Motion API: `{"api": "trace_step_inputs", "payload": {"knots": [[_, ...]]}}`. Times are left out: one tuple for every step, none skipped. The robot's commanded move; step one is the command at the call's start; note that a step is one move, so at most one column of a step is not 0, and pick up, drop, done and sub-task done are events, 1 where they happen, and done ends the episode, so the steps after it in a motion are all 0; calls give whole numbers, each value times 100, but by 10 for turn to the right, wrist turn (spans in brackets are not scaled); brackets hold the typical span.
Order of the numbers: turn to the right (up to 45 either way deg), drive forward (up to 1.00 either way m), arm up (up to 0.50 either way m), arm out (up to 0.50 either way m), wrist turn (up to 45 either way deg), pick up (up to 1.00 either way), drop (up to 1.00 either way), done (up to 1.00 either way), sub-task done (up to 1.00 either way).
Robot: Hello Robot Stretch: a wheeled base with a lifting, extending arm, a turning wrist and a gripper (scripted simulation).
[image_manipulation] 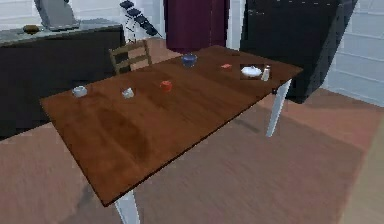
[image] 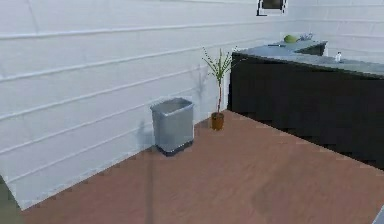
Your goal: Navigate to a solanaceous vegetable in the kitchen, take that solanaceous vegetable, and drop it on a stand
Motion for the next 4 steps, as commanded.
{"api": "trace_step_inputs", "payload": {"knots": [[0, 40, 0, 0, 0, 0, 0, 0, 0], [450, 0, 0, 0, 0, 0, 0, 0, 0], [0, 100, 0, 0, 0, 0, 0, 0, 0], [0, 35, 0, 0, 0, 0, 0, 0, 0]]}}
